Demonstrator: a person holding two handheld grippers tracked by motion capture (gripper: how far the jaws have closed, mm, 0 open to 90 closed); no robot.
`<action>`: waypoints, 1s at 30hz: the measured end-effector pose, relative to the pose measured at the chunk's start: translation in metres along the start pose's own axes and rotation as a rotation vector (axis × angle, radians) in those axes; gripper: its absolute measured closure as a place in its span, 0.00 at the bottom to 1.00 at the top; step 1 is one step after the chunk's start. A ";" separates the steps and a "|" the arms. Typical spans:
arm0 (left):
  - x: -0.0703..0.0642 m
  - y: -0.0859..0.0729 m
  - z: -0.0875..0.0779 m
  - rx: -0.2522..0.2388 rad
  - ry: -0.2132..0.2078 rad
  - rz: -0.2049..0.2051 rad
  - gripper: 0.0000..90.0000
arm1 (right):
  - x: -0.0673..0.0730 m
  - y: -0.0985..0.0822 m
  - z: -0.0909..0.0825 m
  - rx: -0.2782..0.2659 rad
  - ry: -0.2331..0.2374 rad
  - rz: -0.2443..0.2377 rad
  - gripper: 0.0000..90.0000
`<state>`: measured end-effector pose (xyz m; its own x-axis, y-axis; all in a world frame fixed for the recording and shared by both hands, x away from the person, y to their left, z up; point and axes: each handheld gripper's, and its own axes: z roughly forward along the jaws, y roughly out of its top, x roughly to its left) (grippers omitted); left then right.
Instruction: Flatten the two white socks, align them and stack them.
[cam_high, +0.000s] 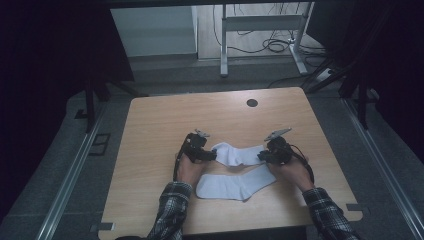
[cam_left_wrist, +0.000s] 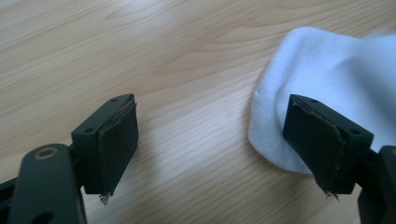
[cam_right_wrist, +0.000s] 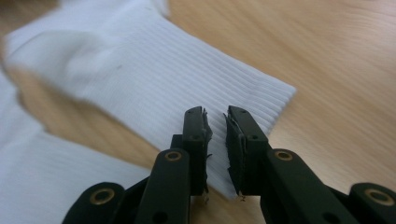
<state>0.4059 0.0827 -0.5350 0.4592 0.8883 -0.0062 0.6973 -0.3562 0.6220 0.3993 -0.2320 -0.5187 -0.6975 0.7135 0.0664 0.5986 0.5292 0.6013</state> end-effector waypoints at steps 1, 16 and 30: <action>0.003 -0.001 -0.001 0.003 0.006 -0.011 0.22 | -0.003 0.000 0.000 -0.002 -0.009 0.006 0.84; 0.008 0.004 -0.018 -0.064 -0.025 -0.009 0.45 | -0.023 -0.001 -0.022 -0.075 -0.095 0.062 0.68; 0.015 -0.007 -0.004 -0.070 -0.102 -0.029 0.88 | -0.016 -0.005 0.002 -0.031 -0.074 0.086 0.86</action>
<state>0.4061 0.0994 -0.5362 0.4952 0.8627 -0.1022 0.6724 -0.3062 0.6739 0.4087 -0.2454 -0.5238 -0.6122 0.7884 0.0603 0.6419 0.4510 0.6201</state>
